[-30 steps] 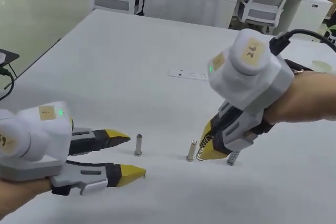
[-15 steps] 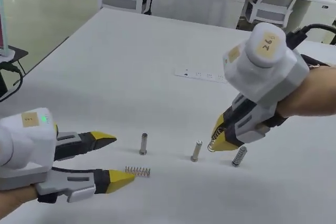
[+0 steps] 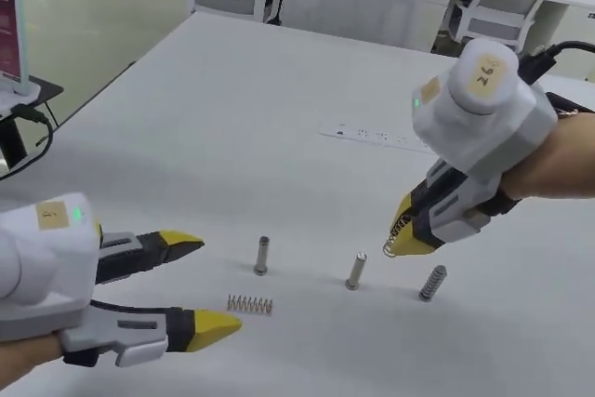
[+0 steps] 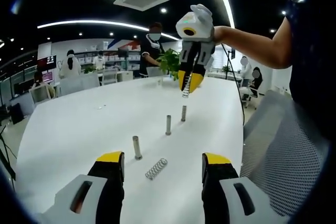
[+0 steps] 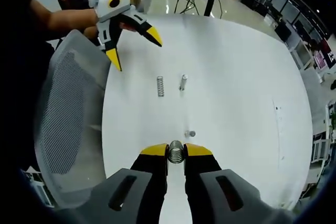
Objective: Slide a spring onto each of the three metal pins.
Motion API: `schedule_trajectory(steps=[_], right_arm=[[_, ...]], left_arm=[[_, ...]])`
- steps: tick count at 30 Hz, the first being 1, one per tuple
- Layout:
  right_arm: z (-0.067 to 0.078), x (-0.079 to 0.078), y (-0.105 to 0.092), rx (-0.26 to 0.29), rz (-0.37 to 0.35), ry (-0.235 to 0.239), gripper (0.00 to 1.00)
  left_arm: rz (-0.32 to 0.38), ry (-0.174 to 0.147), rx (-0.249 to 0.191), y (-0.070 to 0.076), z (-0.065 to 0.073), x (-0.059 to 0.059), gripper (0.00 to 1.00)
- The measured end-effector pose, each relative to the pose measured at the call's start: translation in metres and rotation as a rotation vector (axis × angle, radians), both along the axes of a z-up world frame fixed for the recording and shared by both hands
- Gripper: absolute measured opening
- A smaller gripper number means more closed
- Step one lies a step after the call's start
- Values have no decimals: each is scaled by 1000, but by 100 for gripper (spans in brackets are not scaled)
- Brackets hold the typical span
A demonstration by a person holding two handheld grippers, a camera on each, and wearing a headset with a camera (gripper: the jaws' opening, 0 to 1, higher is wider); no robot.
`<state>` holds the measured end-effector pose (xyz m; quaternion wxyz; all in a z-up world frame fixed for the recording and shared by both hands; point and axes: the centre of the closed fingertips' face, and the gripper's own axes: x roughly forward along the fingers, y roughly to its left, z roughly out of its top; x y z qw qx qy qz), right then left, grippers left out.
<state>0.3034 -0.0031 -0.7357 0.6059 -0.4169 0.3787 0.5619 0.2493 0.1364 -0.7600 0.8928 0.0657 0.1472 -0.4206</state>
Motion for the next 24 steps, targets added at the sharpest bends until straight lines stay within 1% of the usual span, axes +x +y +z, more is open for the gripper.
schedule_trajectory(steps=[5,14,17,20,24], right_arm=[[-6,10,4,-8,-2,-9,9],[-26,25,15,-29,7,-17,9],[-35,30,16,-43,9,-19,9],[-42,30,15,-50,11,-5,9],[-49,31,14,-59,12,1,9]], left_arm=[[5,2,-9,1,0,-1,56],[19,2,-21,3,-1,-1,57],[25,4,-25,5,-1,-1,58],[28,5,-28,6,-2,-1,58],[30,7,-33,5,-2,0,59]])
